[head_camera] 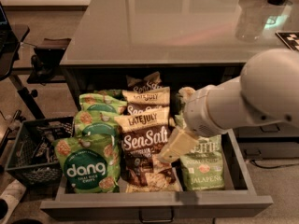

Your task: Pick brown chip bag from top drawer and place on counter

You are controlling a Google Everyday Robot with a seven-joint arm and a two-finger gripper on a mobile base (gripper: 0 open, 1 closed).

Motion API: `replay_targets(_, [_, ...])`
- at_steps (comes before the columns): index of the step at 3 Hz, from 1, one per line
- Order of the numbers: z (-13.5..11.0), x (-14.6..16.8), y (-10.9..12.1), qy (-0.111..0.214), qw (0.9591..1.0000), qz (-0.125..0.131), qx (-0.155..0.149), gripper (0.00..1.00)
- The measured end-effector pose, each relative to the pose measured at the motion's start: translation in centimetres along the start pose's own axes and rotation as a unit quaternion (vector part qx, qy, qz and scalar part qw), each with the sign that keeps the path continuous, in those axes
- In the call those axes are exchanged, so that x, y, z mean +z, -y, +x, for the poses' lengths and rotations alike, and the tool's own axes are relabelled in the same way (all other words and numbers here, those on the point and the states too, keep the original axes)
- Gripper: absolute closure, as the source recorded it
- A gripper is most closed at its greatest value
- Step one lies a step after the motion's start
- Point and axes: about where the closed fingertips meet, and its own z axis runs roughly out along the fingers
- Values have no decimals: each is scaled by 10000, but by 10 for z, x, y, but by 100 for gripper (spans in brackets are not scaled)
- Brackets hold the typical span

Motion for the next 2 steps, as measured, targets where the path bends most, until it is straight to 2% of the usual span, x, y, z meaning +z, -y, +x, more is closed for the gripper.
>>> replay_targets(1, [-4,40,9,17,9997,157,-188,0])
replay_targets(2, [-1,72,16,-14,9995,107,-307,0])
